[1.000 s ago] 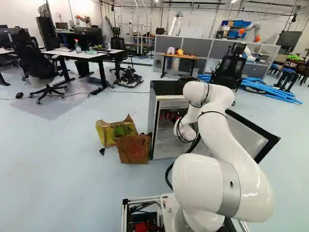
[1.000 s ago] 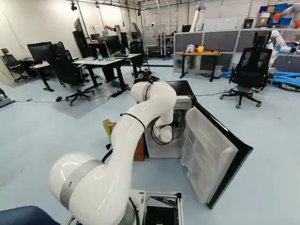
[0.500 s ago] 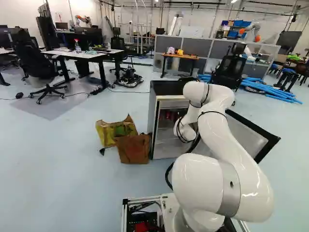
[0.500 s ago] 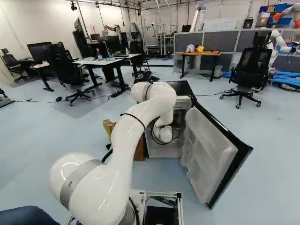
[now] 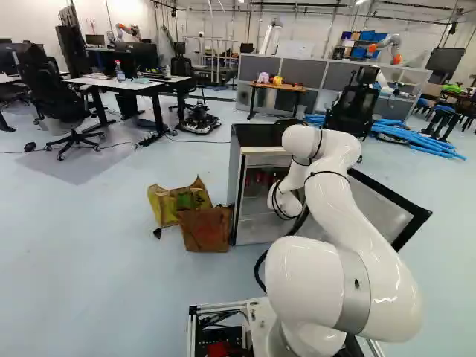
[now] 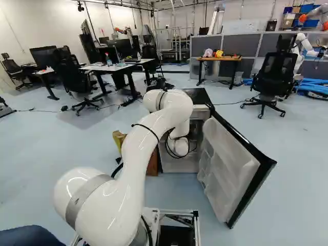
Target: Grab a drink from the fridge
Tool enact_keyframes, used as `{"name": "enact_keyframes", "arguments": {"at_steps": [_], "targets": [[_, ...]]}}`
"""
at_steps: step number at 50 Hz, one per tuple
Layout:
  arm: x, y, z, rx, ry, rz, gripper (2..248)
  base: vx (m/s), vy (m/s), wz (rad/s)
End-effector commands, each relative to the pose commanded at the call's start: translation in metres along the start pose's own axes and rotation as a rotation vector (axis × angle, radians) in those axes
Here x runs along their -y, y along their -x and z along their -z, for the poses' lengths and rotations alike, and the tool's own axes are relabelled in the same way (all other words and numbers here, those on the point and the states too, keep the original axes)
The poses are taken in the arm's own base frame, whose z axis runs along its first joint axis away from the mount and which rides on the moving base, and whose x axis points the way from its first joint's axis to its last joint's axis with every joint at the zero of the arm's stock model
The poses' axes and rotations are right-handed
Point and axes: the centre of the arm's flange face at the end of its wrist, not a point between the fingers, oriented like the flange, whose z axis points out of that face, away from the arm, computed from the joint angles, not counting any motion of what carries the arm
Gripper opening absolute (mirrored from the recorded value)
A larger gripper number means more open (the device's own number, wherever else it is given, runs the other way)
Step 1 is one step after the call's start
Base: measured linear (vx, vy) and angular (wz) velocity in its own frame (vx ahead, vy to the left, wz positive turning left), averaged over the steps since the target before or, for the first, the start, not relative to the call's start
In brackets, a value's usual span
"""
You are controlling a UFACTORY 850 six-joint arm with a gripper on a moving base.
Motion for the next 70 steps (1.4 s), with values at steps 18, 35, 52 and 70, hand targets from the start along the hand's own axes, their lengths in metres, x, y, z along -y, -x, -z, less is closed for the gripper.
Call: {"name": "enact_keyframes", "arguments": {"at_steps": [18, 35, 52, 70], "targets": [[0.0000, 0.0000, 0.0000, 0.000, 0.000, 0.000, 130, 0.000, 0.000, 0.000], [0.0000, 0.0000, 0.0000, 0.000, 0.000, 0.000, 129, 0.000, 0.000, 0.000], [0.0000, 0.0000, 0.0000, 0.000, 0.000, 0.000, 149, 0.000, 0.000, 0.000], [0.0001, 0.0000, -0.0009, -0.001, 0.000, 0.001, 149, 0.000, 0.000, 0.000]]}}
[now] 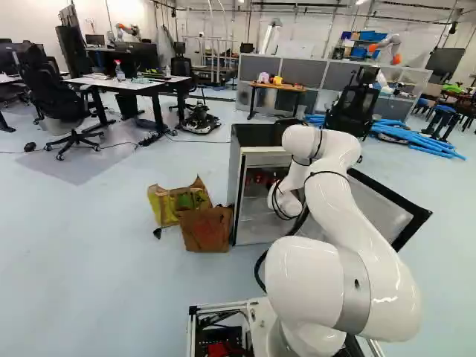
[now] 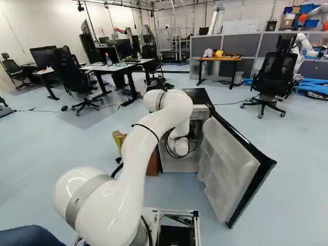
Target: Grab a drink from the fridge
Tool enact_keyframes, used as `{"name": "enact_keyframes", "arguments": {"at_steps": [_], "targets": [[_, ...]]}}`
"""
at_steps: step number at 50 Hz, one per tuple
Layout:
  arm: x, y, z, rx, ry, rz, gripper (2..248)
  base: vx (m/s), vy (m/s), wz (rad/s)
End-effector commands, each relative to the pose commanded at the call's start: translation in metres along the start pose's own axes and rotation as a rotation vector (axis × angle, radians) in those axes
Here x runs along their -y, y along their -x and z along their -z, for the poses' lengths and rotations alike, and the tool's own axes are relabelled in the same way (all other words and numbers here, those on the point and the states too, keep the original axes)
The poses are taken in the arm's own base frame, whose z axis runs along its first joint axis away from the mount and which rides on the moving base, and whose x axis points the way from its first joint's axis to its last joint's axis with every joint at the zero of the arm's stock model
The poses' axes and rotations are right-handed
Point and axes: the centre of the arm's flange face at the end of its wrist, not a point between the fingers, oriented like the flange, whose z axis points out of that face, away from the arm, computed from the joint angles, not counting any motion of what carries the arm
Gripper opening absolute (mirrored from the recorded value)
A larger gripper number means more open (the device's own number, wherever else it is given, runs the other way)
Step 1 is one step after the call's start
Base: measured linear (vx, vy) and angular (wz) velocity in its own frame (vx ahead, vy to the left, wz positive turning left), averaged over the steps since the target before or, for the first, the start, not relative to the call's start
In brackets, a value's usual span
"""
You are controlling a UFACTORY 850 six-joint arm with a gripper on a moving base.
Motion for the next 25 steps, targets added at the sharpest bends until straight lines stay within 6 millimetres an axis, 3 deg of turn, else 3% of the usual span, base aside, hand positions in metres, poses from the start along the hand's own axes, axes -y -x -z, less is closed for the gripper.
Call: {"name": "enact_keyframes", "arguments": {"at_steps": [25], "targets": [[-0.0020, 0.0001, -0.0068, -0.012, 0.002, 0.003, 149, 0.000, 0.000, 0.000]]}}
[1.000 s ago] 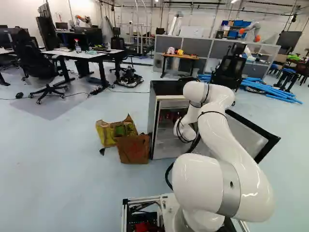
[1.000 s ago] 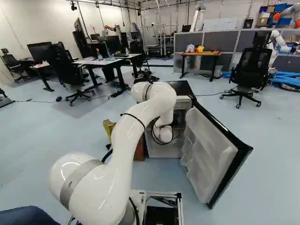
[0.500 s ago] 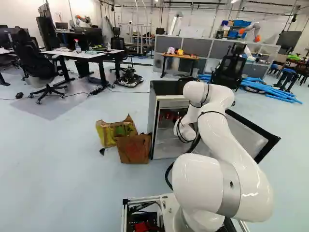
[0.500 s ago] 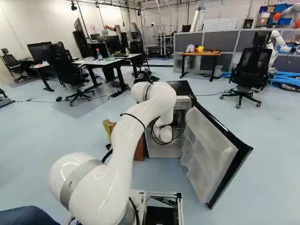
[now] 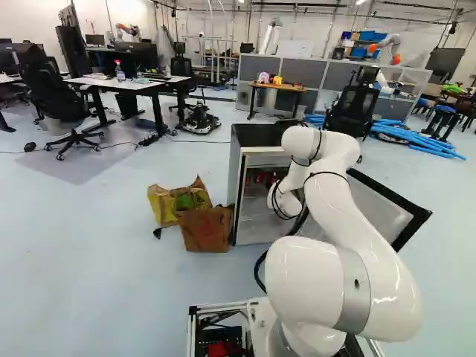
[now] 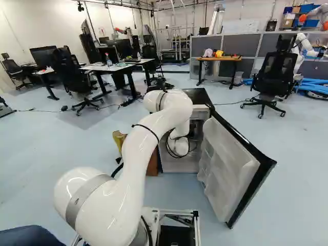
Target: Grab a drink from the fridge
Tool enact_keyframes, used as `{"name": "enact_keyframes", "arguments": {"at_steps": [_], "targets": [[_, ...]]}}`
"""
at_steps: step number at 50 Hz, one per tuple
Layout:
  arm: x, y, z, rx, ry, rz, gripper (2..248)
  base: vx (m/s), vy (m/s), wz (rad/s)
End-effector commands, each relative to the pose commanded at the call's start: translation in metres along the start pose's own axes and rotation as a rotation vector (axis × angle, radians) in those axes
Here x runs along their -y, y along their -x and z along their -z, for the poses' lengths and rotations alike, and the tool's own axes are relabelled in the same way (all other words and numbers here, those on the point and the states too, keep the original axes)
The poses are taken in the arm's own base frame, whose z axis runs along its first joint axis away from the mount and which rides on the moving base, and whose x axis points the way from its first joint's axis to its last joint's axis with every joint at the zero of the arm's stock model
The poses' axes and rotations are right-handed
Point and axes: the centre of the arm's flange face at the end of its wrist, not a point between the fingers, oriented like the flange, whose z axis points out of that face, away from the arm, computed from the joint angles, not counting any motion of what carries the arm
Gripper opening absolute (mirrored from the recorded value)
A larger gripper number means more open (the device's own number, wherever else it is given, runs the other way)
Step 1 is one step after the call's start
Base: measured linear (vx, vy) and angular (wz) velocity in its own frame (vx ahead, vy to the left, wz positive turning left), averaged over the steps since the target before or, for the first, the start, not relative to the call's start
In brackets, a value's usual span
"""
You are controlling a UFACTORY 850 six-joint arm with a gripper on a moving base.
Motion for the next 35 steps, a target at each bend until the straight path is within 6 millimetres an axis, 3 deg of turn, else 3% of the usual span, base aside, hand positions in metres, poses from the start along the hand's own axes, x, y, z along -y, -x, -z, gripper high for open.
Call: {"name": "enact_keyframes", "arguments": {"at_steps": [35], "targets": [[-0.004, 0.000, -0.013, -0.023, 0.003, 0.006, 149, 0.000, 0.000, 0.000]]}}
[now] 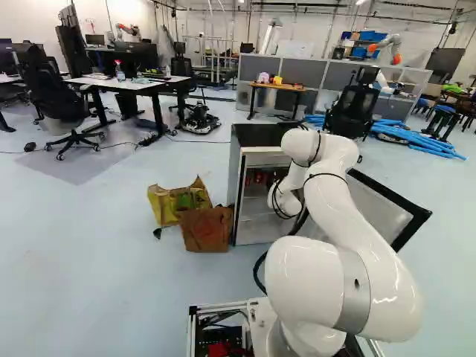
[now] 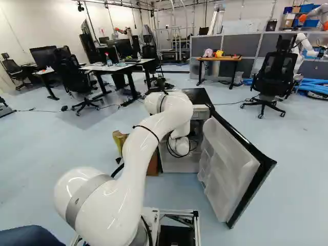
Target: Grab a drink from the fridge
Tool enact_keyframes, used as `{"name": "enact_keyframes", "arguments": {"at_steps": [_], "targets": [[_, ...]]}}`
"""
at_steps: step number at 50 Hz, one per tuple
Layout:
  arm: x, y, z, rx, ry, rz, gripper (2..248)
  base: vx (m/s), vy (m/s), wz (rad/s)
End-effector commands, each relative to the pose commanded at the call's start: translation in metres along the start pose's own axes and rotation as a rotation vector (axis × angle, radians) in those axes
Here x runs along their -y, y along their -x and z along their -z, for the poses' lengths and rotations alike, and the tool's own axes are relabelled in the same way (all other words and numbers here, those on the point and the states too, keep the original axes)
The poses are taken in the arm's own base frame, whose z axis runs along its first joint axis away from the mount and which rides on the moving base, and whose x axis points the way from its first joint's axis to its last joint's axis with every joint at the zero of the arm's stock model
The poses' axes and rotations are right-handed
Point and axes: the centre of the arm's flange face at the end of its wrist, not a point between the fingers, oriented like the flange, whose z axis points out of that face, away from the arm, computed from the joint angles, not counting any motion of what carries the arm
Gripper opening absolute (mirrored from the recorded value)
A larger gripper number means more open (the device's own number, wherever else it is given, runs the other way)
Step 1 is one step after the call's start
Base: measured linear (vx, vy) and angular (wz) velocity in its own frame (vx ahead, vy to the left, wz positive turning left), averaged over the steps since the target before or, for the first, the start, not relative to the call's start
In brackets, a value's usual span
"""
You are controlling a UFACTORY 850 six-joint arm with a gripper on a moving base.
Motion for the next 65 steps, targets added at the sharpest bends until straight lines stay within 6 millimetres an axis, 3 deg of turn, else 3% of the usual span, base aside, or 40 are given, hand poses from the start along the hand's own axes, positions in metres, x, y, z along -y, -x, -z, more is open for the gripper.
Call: {"name": "enact_keyframes", "arguments": {"at_steps": [65], "targets": [[0.002, 0.001, -0.025, -0.044, -0.007, 0.014, 149, 0.000, 0.000, 0.000]]}}
